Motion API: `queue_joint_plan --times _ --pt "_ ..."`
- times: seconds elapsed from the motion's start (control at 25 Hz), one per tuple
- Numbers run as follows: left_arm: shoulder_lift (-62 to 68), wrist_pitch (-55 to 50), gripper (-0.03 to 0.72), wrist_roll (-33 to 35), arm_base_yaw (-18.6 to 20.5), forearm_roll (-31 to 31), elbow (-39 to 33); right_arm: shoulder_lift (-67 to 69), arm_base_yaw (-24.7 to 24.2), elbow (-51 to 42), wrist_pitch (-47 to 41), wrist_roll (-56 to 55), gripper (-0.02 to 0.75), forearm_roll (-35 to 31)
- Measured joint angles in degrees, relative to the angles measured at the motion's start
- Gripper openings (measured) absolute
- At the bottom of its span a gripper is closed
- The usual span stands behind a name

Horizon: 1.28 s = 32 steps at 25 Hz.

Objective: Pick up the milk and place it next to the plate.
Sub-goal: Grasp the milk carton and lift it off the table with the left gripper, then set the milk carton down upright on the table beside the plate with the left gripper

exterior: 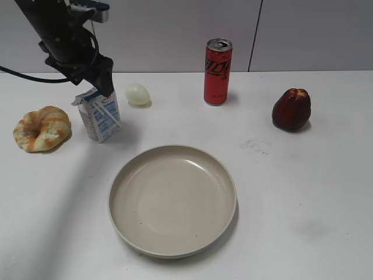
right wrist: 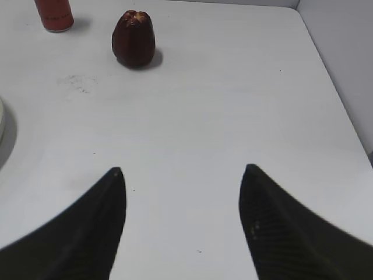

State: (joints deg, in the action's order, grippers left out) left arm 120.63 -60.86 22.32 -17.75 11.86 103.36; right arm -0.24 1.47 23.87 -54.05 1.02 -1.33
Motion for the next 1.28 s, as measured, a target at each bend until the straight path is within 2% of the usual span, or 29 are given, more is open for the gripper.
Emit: queue_joint_plan --times 0.24,0.36,0.6,0.84,1.04,1.16,1.28 --pt "4.12 2.60 0.678 0.43 0.00 -0.06 0.07 0.00 0.00 0.00 0.00 0.00 0.466 0.00" --pt "6.07 2.61 0.627 0.43 0.00 -0.01 0.11 0.00 0.00 0.00 0.00 0.00 0.466 0.00" --pt "7.18 2.61 0.289 0.49 0.00 0.64 0.11 0.00 0.00 0.00 0.00 0.00 0.466 0.00" --pt "6.47 0.21 0.278 0.19 0.00 0.46 0.96 0.00 0.00 0.00 0.00 0.00 0.466 0.00" --pt "2.73 -3.88 0.276 -2.56 -0.95 1.80 6.10 0.00 0.00 0.00 0.00 0.00 0.466 0.00" --pt "-0.68 -3.98 0.276 -4.40 -4.18 5.88 8.73 0.00 0.00 0.00 0.00 0.00 0.466 0.00" --pt "-2.43 -3.92 0.276 -6.27 -9.84 11.31 9.75 0.00 0.00 0.00 0.00 0.00 0.466 0.00"
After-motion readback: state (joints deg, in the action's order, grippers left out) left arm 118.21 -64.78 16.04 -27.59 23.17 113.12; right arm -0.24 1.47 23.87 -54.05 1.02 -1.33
